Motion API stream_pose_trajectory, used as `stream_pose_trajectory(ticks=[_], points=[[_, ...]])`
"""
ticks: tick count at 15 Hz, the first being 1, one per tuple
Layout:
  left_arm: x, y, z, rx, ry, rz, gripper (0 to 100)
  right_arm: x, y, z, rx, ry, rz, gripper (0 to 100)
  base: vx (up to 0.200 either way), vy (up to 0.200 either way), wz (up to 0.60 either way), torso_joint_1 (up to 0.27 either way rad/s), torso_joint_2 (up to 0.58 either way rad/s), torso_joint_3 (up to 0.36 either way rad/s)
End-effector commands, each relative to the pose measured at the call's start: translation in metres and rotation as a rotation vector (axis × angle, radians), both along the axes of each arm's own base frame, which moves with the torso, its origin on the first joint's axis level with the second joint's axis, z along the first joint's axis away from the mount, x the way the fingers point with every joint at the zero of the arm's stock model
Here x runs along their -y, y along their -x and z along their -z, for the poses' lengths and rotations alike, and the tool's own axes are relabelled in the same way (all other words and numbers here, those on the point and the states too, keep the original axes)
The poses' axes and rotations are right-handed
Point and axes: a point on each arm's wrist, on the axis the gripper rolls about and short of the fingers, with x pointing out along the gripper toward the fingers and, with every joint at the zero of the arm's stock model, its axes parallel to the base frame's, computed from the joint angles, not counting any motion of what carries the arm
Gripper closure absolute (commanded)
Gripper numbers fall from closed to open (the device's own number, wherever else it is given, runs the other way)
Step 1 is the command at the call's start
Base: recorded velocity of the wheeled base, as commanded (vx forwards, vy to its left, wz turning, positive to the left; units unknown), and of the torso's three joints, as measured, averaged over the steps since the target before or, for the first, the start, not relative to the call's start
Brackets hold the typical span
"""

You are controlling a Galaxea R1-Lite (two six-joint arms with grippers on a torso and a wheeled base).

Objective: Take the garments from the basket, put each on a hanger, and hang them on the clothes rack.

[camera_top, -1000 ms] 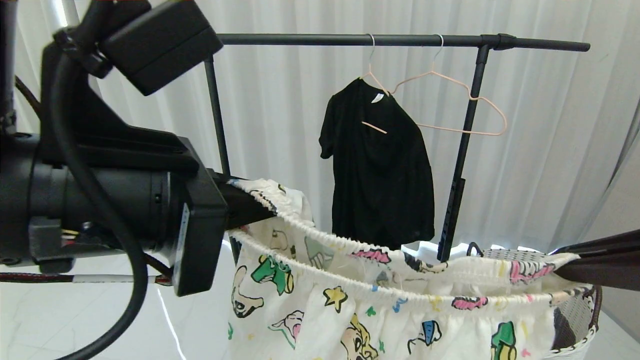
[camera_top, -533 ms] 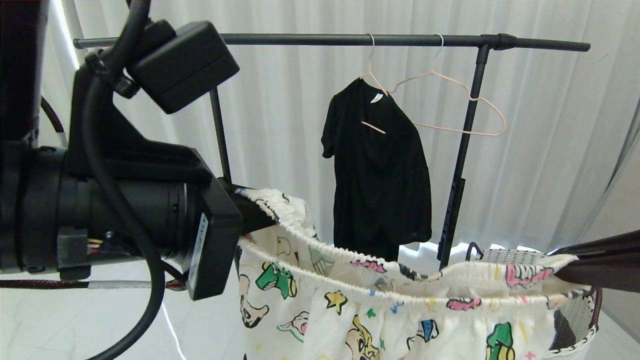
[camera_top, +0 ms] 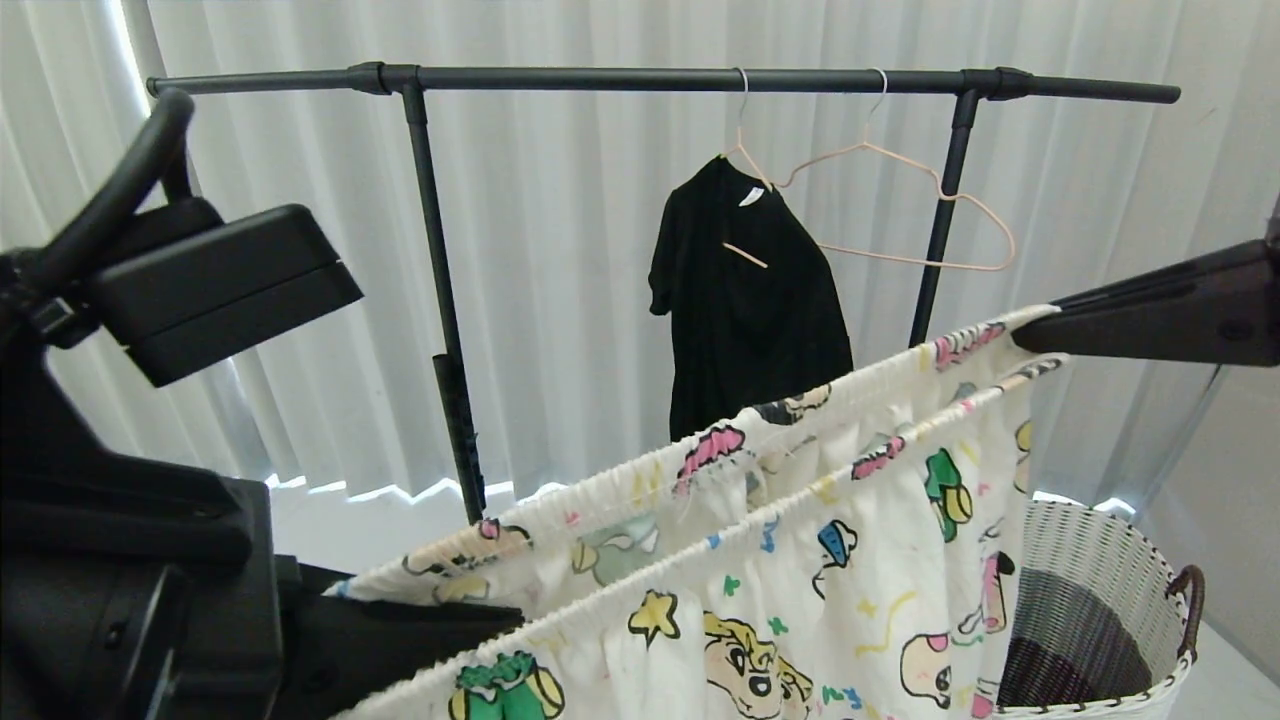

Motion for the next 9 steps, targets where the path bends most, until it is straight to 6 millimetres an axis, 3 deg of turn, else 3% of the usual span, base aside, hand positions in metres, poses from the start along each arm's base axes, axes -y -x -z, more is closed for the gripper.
stream_pose_trajectory(ticks=[1,7,9], points=[[-0.001,0.008,-0.004,-0.014,0.018,0.021,100,-0.021,-0.017,0.003,-0.012,0.016,0.005,100,0.000,0.000,0.00,0.000,0.00,0.000],[-0.003,0.011,-0.007,-0.030,0.044,0.008,100,-0.031,-0.024,0.002,-0.014,0.017,0.003,100,0.000,0.000,0.00,0.000,0.00,0.000],[-0.001,0.008,0.002,-0.012,-0.015,0.017,100,-0.030,-0.023,0.001,-0.014,0.013,0.005,100,0.000,0.000,0.00,0.000,0.00,0.000]])
